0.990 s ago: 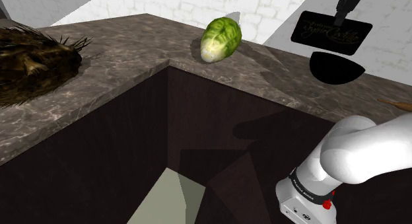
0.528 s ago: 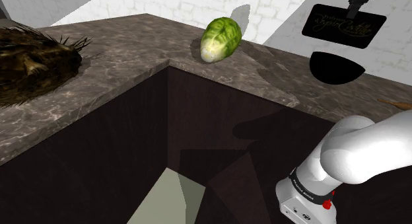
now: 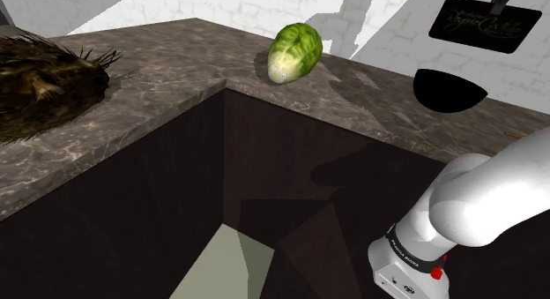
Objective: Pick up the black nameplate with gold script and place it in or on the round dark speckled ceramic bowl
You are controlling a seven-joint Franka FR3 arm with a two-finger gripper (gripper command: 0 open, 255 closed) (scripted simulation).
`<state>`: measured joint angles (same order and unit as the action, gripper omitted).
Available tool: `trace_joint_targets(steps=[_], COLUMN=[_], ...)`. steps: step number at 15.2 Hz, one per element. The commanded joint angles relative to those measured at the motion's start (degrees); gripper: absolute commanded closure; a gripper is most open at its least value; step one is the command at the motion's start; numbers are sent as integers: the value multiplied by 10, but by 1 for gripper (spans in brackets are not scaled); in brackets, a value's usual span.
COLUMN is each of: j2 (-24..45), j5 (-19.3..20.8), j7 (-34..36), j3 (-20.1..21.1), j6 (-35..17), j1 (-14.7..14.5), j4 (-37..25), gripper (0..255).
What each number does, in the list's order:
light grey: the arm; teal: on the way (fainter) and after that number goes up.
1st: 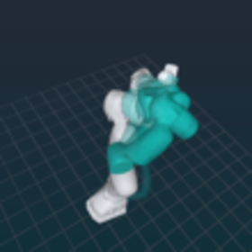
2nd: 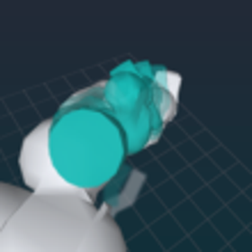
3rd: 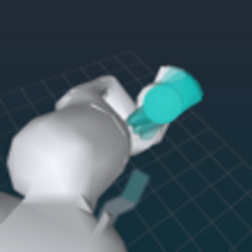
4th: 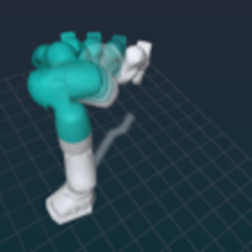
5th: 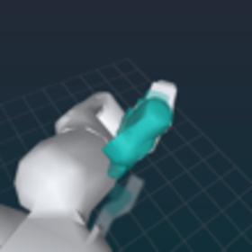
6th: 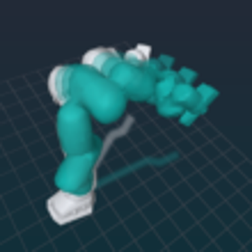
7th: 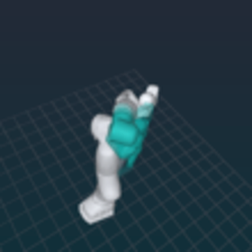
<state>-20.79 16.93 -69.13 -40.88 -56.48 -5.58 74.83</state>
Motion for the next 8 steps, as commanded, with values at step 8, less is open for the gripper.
trace_joint_targets(steps=[8], j2=[1], j5=[11], j7=[-47], j3=[-46], j6=[-38], j1=[4], j4=[24], gripper=[255])
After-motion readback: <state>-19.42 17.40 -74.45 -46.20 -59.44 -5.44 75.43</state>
